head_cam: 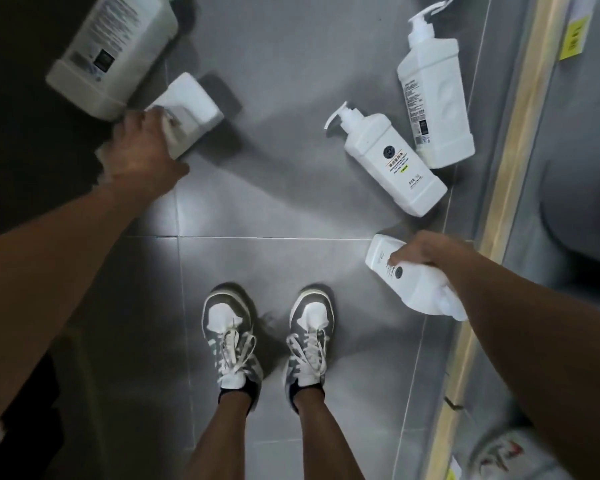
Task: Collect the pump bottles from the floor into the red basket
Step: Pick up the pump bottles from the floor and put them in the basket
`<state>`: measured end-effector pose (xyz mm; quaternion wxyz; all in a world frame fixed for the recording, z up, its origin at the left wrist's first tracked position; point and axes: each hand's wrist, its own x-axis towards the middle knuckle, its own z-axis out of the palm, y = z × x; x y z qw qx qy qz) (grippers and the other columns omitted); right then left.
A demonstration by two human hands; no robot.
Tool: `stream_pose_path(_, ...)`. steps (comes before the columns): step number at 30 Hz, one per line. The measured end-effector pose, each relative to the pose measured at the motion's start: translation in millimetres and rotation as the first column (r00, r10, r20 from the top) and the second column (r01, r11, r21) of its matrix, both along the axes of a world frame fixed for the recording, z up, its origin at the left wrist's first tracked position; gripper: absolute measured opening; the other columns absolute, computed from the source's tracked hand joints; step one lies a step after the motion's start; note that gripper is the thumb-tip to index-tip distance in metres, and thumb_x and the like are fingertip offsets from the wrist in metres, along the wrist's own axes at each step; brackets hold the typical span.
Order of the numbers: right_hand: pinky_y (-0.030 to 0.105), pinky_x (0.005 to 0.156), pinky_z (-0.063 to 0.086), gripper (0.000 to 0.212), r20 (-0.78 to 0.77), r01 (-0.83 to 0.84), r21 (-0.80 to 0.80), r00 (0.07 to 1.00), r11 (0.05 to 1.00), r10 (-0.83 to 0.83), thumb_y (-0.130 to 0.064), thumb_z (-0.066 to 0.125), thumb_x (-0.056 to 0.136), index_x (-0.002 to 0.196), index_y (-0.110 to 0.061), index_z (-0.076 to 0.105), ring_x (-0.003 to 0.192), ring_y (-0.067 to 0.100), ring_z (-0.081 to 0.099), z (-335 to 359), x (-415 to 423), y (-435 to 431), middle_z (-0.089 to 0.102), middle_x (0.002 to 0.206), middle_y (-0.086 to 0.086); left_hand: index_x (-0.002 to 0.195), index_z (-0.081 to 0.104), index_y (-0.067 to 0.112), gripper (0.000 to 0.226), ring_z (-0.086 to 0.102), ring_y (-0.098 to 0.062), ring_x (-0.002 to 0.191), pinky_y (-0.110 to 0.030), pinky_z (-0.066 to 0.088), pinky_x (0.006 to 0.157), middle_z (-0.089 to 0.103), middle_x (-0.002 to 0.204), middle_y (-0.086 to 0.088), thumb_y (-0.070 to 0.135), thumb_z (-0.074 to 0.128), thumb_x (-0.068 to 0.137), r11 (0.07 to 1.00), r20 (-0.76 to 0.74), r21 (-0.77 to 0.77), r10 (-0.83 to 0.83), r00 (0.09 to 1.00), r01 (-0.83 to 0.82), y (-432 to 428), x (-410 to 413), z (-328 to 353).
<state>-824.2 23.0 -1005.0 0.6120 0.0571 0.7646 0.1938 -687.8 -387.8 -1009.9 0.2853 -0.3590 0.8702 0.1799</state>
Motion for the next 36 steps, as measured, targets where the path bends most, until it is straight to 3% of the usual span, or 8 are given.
stream_pose_path(10, 0.034, 0.081, 0.044, 0.058, 0.115, 0.124, 0.029, 0.985, 0.992, -0.127, -0.045, 0.078, 0.085, 0.125, -0.006, 0.061, 0.085, 0.028, 0.060, -32.7, -3.7, 0.8, 0.063, 0.100, 0.012, 0.148, 0.024, 0.010, 0.101, 0.038, -0.053, 0.134, -0.067, 0.034, 0.107, 0.035, 0.149, -0.028, 0.034, 0.089, 0.075, 0.999, 0.009, -0.034, -0.008, 1.000, 0.009, -25.6, -6.6, -59.5)
stream_pose_path(15, 0.038, 0.093, 0.046, 0.064, 0.199, 0.058, 0.071, 0.977, 0.996, -0.071, -0.048, 0.070, 0.090, 0.136, -0.006, 0.055, 0.108, 0.033, 0.062, -26.7, -6.6, -5.6, 0.063, 0.130, 0.017, 0.133, 0.031, 0.005, 0.095, 0.051, -0.060, 0.116, -0.070, 0.044, 0.091, 0.046, 0.134, -0.034, 0.048, 0.089, 0.071, 0.984, -0.055, -0.167, -0.074, 0.996, 0.064, -20.4, 4.1, -67.7)
stream_pose_path(18, 0.035, 0.089, 0.048, 0.066, 0.158, 0.061, 0.032, 0.985, 0.998, -0.066, -0.047, 0.075, 0.086, 0.134, -0.007, 0.057, 0.100, 0.031, 0.063, -20.6, 1.4, -5.8, 0.065, 0.120, 0.015, 0.133, 0.035, 0.002, 0.095, 0.053, -0.057, 0.115, -0.067, 0.046, 0.087, 0.048, 0.131, -0.033, 0.036, 0.093, 0.067, 0.975, -0.003, -0.155, -0.162, 0.987, 0.160, -13.2, 9.3, -53.1)
stream_pose_path(22, 0.043, 0.100, 0.052, 0.085, 0.048, 0.147, -0.109, 0.989, 0.983, -0.143, -0.046, 0.089, 0.062, 0.133, -0.011, 0.060, 0.104, 0.030, 0.067, 6.2, 17.9, -20.3, 0.068, 0.122, 0.008, 0.134, 0.042, 0.008, 0.093, 0.059, -0.051, 0.111, -0.057, 0.048, 0.088, 0.056, 0.126, -0.027, 0.035, 0.095, 0.062, 0.968, 0.089, -0.045, -0.243, 0.966, 0.247, 11.7, 21.9, -14.8)
stream_pose_path(24, 0.037, 0.104, 0.048, 0.081, 0.007, 0.168, -0.211, 0.985, 0.963, -0.170, -0.038, 0.090, 0.063, 0.133, -0.014, 0.057, 0.114, 0.021, 0.061, 24.0, 31.4, -30.1, 0.062, 0.129, -0.003, 0.134, 0.044, 0.013, 0.091, 0.062, -0.046, 0.110, -0.052, 0.050, 0.088, 0.059, 0.127, -0.021, 0.039, 0.093, 0.062, 0.970, 0.130, 0.006, -0.243, 0.961, 0.245, 28.2, 32.3, 13.3)
stream_pose_path(27, 0.037, 0.105, 0.046, 0.100, -0.123, 0.099, -0.298, 0.982, 0.950, -0.141, -0.058, 0.083, 0.052, 0.139, -0.035, 0.039, 0.120, 0.021, 0.058, 61.3, 48.5, -49.1, 0.056, 0.138, -0.006, 0.139, 0.039, 0.018, 0.091, 0.062, -0.039, 0.113, -0.045, 0.050, 0.086, 0.058, 0.130, -0.012, 0.045, 0.088, 0.067, 0.976, 0.168, 0.066, -0.216, 0.962, 0.207, 56.5, 50.9, 62.5)
stream_pose_path(31, 0.042, 0.105, 0.038, 0.097, -0.215, 0.023, -0.306, 0.972, 0.952, -0.092, -0.042, 0.074, 0.084, 0.157, -0.036, 0.010, 0.129, 0.036, 0.052, 146.7, 69.1, -84.6, 0.039, 0.145, 0.012, 0.137, 0.037, 0.025, 0.086, 0.055, -0.029, 0.117, -0.042, 0.049, 0.087, 0.054, 0.130, -0.002, 0.050, 0.084, 0.069, 0.989, 0.189, 0.128, -0.094, 0.977, 0.070, 90.1, 75.2, 135.5)
stream_pose_path(36, 0.044, 0.102, 0.044, 0.106, -0.278, -0.037, -0.410, 0.957, 0.911, -0.086, -0.038, 0.080, 0.078, 0.156, -0.037, 0.008, 0.123, 0.033, 0.056, 252.9, 92.3, -109.1, 0.041, 0.142, 0.007, 0.137, 0.039, 0.026, 0.084, 0.049, -0.025, 0.123, -0.043, 0.051, 0.091, 0.052, 0.134, 0.002, 0.055, 0.080, 0.070, 0.987, 0.137, 0.142, 0.053, 0.989, -0.073, 112.2, 98.4, 244.8)
